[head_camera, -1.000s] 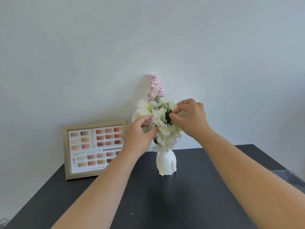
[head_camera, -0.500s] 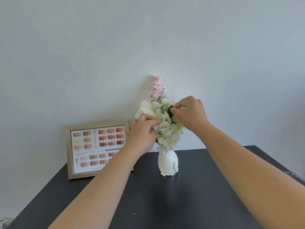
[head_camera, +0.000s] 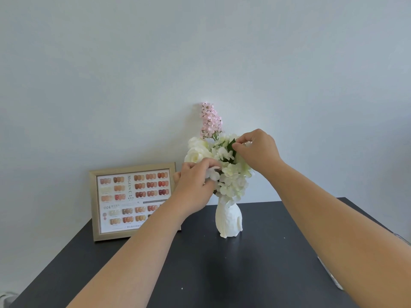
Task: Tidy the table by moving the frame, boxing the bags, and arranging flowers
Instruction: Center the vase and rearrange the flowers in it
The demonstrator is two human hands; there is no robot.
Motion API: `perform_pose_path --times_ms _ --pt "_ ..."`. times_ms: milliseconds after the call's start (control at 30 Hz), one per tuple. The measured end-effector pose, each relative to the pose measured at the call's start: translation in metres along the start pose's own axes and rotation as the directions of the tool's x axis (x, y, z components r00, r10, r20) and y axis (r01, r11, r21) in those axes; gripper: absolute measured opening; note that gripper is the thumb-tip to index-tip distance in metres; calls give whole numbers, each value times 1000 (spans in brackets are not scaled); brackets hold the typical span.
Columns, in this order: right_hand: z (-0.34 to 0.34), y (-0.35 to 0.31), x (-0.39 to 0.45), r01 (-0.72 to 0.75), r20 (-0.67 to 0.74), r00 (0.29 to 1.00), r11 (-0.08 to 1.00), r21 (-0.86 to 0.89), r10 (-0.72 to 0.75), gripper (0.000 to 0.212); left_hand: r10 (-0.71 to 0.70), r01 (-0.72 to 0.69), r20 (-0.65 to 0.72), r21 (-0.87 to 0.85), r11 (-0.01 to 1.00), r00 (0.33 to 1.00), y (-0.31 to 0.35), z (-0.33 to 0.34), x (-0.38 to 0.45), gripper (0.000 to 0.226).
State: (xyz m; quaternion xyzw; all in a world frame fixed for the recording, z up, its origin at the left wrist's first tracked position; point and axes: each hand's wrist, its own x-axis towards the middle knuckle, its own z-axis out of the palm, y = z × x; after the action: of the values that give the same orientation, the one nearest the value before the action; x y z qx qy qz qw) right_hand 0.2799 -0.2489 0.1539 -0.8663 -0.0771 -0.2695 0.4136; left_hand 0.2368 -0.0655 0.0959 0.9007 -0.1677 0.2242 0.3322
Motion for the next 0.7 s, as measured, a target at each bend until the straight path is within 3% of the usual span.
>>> perform_pose_path --times_ms 67,200,300,400,500,567,633,700 --pt "-1 -3 -3 30 37 999 999 37 -32 19 -34 34 5 -27 999 999 3 -1 3 40" --pt "-7 6 -13 98 51 993 985 139 -106 11 41 -50 -168 -51 997 985 5 -3 6 45" --pt "-13 31 -28 194 -105 979 961 198 -176 15 73 -110 -274 -124 986 959 -6 -6 1 38" --pt "-19 59 -42 199 -250 959 948 249 -135 25 22 -89 -373 -164 982 928 -22 -13 -4 35" --pt "-25 84 -34 23 -250 966 937 348 69 28 8 -70 -354 -162 984 935 -29 -16 -2 42" --pt "-28 96 -16 -189 -181 939 876 443 294 25 27 -67 -292 -128 989 956 -28 -14 0 54" --pt "-29 106 3 -417 -12 875 766 489 485 31 24 -48 -213 -108 993 977 -22 -7 3 65" --pt "-25 110 16 -570 205 807 641 514 553 33 4 -22 -145 -125 992 989 -17 0 4 71"
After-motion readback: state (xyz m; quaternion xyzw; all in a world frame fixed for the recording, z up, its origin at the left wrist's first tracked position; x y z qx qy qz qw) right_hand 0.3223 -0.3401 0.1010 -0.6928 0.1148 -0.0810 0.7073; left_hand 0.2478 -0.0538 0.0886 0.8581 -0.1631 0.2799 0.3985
